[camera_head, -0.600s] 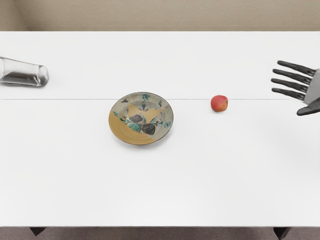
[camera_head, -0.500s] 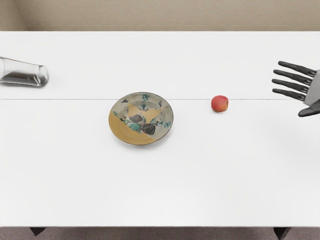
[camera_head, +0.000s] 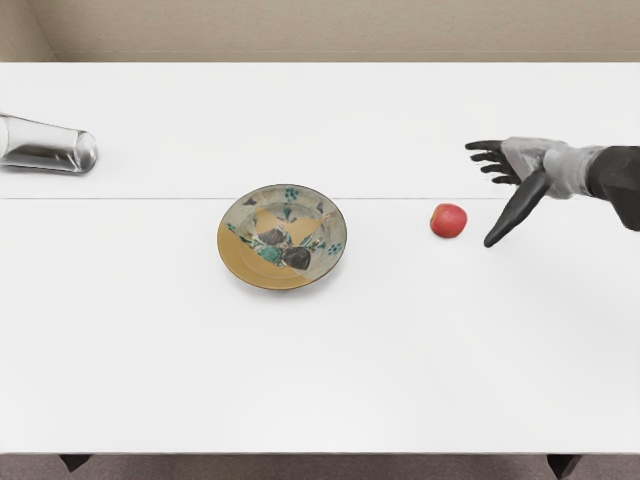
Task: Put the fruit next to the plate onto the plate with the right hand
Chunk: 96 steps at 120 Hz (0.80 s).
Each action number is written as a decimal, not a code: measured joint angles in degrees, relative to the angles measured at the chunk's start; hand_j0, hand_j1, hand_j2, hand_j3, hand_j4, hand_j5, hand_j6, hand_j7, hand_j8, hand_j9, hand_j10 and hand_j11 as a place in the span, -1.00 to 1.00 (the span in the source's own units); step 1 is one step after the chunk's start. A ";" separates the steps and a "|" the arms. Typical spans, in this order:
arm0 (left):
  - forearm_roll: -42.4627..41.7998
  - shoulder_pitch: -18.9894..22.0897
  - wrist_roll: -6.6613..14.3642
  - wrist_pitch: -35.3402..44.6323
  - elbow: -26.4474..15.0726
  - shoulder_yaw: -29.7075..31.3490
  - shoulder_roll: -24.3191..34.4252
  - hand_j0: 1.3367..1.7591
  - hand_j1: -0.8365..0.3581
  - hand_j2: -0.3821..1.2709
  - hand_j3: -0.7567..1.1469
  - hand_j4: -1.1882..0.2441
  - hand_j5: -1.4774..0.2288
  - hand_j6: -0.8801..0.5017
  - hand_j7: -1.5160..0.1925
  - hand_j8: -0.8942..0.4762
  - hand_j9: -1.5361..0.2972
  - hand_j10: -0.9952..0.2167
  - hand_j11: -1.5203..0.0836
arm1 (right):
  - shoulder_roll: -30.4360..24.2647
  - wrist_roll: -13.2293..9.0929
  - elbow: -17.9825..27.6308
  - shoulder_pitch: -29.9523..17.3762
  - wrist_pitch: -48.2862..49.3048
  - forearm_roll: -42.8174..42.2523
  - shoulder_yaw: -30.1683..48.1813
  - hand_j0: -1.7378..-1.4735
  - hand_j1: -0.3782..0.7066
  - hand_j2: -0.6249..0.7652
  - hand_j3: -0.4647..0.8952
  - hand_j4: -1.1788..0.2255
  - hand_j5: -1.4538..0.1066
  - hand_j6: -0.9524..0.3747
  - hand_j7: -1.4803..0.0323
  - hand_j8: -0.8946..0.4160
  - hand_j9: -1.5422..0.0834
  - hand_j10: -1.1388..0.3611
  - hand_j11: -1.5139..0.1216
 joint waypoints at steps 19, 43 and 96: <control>0.00 0.00 0.00 0.00 0.00 0.00 0.00 0.52 0.97 -0.54 -0.21 0.65 0.72 0.26 0.76 0.29 0.67 0.63 0.88 | 5.88 0.00 -0.67 10.49 -19.67 -10.55 -19.07 -0.40 -0.89 -0.11 -0.32 0.64 0.82 0.39 0.91 0.32 0.85 0.48 0.81; 0.01 0.00 0.00 0.00 0.00 0.00 0.00 0.52 0.97 -0.54 -0.21 0.65 0.72 0.26 0.76 0.29 0.67 0.63 0.88 | 14.82 0.00 -8.80 11.90 -27.14 -13.57 -25.30 -0.40 -0.89 -0.11 -0.32 0.64 0.82 0.39 0.91 0.32 0.85 0.48 0.81; 0.01 0.00 0.00 0.00 0.00 0.00 0.00 0.52 0.97 -0.54 -0.21 0.65 0.72 0.26 0.76 0.29 0.67 0.63 0.88 | 22.11 -0.01 -18.29 10.55 -32.33 -15.85 -28.79 -0.40 -0.58 -0.12 -0.32 0.43 0.58 0.17 0.67 0.10 0.63 0.29 0.58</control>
